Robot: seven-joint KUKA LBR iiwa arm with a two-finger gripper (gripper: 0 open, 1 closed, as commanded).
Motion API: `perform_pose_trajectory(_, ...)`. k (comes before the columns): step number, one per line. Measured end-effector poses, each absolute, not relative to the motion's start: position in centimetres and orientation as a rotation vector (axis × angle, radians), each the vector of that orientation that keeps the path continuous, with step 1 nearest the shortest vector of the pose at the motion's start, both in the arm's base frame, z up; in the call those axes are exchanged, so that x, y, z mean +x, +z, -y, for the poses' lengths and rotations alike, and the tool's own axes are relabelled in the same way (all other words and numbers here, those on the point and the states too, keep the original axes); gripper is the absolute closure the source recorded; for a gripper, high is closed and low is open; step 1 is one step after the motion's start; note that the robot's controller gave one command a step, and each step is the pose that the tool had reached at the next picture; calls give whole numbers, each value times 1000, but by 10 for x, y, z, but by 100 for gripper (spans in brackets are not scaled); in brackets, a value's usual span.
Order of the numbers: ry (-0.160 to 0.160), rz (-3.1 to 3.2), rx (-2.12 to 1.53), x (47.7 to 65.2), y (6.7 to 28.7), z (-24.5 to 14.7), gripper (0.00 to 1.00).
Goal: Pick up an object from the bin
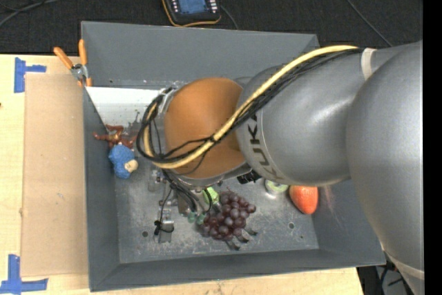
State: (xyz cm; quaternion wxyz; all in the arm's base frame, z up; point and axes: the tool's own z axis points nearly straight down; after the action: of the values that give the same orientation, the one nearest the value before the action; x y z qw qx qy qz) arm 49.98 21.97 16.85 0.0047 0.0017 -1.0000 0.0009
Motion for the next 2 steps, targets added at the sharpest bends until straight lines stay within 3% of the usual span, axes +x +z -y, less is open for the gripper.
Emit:
perform_pose_trajectory(1,0,3139,-5,502,173,-218,0)
perform_pose_trajectory(2,0,3123,304,541,120,-118,0)
